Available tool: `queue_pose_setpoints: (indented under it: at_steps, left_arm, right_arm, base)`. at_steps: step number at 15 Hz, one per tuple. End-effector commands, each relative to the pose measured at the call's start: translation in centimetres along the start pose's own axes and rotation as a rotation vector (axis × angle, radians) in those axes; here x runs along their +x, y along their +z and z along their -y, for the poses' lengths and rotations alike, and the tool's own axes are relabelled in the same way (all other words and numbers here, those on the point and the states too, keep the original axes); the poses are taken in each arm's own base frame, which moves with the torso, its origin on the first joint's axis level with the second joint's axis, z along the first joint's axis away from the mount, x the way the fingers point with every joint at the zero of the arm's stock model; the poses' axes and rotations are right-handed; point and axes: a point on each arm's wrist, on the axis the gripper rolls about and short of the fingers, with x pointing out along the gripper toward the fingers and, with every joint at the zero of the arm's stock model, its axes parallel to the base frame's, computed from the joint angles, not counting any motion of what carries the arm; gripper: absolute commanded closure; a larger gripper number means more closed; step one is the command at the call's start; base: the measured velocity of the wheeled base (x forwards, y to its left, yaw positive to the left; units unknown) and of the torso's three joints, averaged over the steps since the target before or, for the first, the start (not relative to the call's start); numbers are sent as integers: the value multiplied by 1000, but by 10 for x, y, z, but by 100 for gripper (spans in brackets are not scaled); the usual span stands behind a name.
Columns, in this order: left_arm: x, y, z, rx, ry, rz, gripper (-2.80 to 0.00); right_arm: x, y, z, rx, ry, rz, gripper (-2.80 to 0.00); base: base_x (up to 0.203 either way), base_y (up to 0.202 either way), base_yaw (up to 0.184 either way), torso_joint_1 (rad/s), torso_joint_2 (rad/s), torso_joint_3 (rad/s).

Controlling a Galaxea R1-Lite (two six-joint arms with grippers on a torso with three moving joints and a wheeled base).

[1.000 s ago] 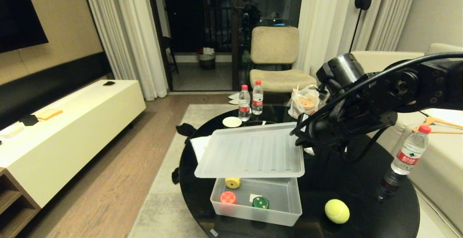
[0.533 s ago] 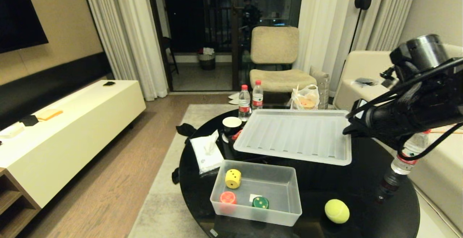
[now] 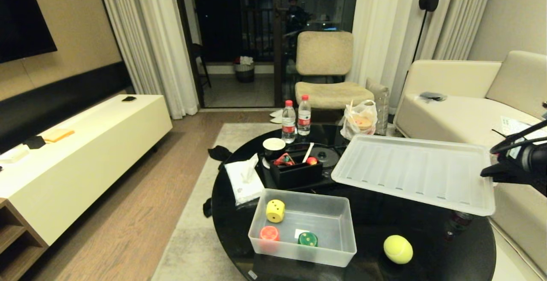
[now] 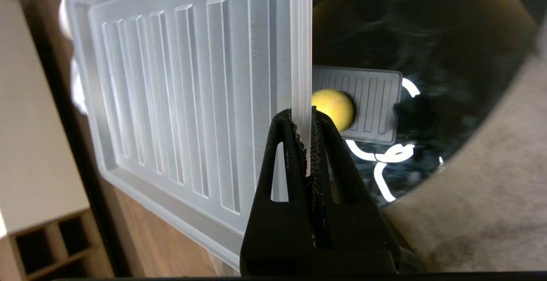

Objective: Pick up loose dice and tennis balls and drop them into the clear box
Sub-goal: Open the lid

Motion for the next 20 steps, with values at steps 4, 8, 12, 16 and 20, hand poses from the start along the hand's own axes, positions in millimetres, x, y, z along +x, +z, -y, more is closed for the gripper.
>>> queue_pose_setpoints:
  at_steps: [4, 8, 12, 16, 20]
  left_arm:
    - [0, -1, 0, 0, -1, -4, 0]
    - [0, 0, 0, 0, 0, -2, 0]
    - [0, -1, 0, 1, 1, -4, 0]
    - [0, -1, 0, 3, 1, -5, 0]
    - [0, -1, 0, 3, 1, -5, 0]
  right_arm:
    - [4, 17, 64, 85, -100, 33, 0]
    - [23, 24, 95, 131, -137, 51, 0]
    - [39, 28, 126, 140, -179, 48, 0]
    - [60, 28, 143, 160, -195, -8, 0]
    - [80, 36, 154, 133, -196, 34, 0]
  base:
    - [0, 0, 0, 0, 0, 0]
    - [0, 0, 0, 0, 0, 0]
    - [0, 0, 0, 0, 0, 0]
    - [0, 0, 0, 0, 0, 0]
    - [0, 0, 0, 0, 0, 0]
